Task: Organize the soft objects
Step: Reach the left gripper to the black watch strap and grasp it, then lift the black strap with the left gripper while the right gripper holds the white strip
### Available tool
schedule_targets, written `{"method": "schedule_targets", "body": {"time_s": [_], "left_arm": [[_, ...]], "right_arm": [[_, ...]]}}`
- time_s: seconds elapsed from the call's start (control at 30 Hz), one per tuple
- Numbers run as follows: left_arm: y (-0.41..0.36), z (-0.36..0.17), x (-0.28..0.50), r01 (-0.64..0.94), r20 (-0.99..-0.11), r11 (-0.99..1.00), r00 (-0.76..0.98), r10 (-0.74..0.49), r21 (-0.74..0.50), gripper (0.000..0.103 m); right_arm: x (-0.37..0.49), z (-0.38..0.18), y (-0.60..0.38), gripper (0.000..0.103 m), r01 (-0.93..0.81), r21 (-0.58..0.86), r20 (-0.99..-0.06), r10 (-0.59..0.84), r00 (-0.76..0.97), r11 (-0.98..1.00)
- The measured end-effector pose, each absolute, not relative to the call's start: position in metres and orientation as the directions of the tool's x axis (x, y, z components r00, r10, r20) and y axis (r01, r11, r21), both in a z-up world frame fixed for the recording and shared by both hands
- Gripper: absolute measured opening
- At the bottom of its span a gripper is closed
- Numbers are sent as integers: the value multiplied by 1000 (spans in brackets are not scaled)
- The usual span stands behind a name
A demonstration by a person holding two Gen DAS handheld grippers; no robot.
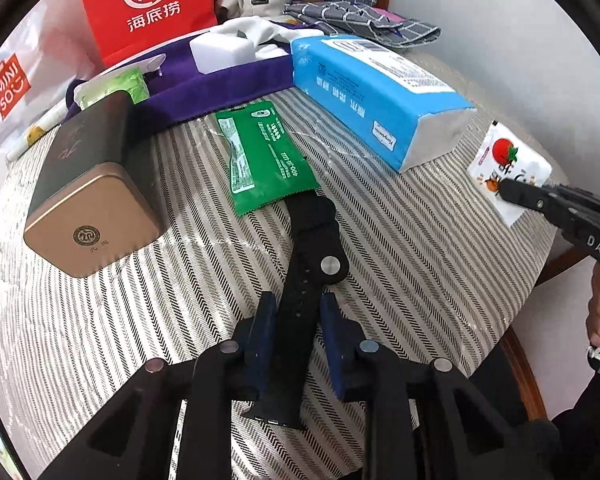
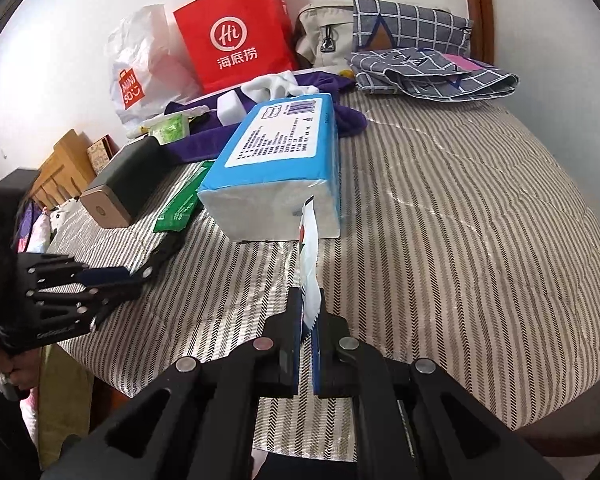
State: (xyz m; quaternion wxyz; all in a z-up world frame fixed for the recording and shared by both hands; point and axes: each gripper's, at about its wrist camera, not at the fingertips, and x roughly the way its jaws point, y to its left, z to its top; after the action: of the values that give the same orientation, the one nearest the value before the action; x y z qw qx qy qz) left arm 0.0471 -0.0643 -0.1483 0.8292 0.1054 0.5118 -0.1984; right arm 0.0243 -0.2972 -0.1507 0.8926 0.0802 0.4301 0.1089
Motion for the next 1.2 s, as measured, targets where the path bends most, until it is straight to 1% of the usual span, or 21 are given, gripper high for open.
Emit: {"method": "schedule_targets", "body": {"time_s": [0.07,0.17,0.23,0.27,0.43,0.77,1.0,1.2], "left_arm": [[-66,-148,49,436,-886,899,398,-236,-43,27],[-73,-151,50,438,-877,899,427,-221,-13,28],[-76,-151,52,443,-875,897,436,-209,6,21],[-76,-151,52,442,-875,897,435,-210,5,21],[-62,-143,51,400,-866,916,442,-232,-42,20],[-5,-124,39,250,-830,964,516,-213,-92,20],[23,-111,29,193,-802,972,555,-219,-132,20],[36,-103,26,169,-786,973,575,-228,-158,20]], "right_arm": [[25,-152,-295,5,-125,237,-755,263,600,963],[25,-153,-291,5,-130,228,-761,260,595,965],[23,-152,-287,5,-134,227,-761,261,594,965],[23,-152,-286,5,-134,226,-762,261,592,965],[22,-148,-280,5,-146,227,-761,269,591,963],[32,-157,-272,4,-159,250,-775,296,558,955],[33,-154,-266,4,-144,237,-791,277,545,961],[29,-140,-259,4,-163,220,-786,274,554,962]]}}
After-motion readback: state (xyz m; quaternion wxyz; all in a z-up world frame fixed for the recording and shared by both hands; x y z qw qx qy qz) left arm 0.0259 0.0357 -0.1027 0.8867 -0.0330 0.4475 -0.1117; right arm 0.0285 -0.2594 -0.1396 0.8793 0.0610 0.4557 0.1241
